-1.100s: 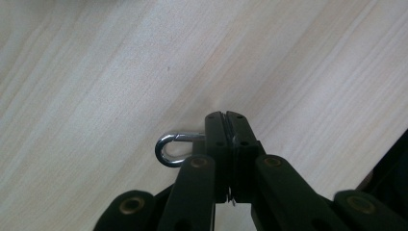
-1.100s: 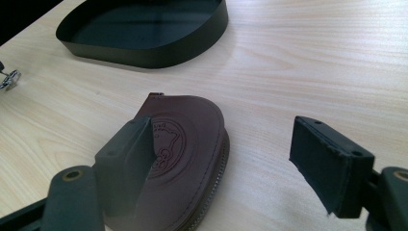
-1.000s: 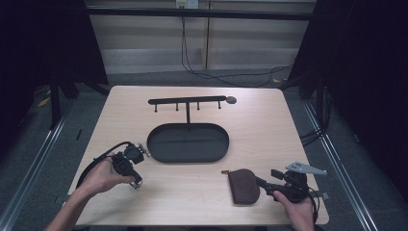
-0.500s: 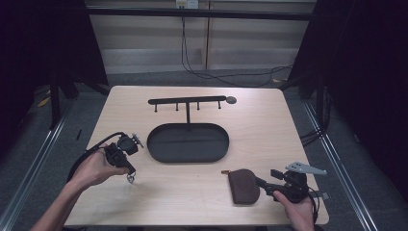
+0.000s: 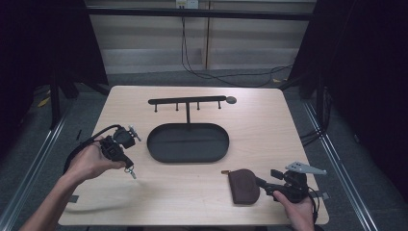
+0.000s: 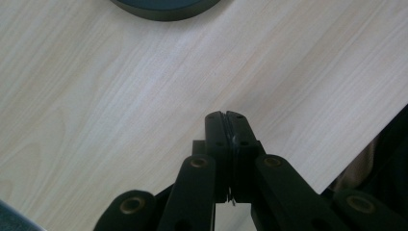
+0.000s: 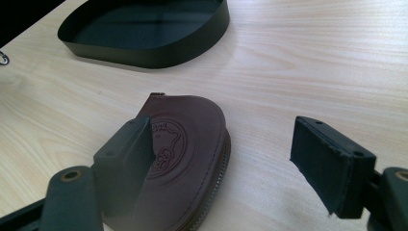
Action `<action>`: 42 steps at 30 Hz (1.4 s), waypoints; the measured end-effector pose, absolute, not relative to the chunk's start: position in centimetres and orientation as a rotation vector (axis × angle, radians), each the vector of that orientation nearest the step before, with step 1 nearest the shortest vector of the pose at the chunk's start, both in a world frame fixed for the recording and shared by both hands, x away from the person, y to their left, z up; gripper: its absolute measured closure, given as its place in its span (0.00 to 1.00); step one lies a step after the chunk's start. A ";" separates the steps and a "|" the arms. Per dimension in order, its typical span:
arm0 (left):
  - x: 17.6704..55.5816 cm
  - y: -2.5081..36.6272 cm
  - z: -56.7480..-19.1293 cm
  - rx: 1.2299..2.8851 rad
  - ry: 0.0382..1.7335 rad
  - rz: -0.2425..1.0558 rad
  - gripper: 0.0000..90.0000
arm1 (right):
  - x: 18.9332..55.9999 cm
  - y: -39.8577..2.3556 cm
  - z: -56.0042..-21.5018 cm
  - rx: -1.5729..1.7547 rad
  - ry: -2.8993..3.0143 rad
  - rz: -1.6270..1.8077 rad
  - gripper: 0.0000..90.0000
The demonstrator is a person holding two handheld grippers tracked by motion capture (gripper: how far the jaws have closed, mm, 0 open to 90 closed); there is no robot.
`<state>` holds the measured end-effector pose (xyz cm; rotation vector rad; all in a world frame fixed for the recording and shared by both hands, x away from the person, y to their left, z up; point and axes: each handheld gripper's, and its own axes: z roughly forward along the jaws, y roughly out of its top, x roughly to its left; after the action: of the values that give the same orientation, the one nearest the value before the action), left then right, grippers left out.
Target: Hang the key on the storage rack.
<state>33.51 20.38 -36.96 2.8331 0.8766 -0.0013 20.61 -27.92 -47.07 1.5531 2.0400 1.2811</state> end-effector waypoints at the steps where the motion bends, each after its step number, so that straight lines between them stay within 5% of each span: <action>1: 33.6 20.3 -36.7 2.833 0.873 0.001 0.99 | 20.6 -27.9 -47.1 1.553 2.041 1.280 0.25; 42: 36.3 18.1 -31.0 2.839 0.872 0.007 0.99 | 20.6 -27.9 -47.1 1.551 2.057 1.294 0.25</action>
<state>36.27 18.15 -31.00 2.8394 0.8720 0.0067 20.61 -27.88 -47.07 1.5506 2.0568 1.2944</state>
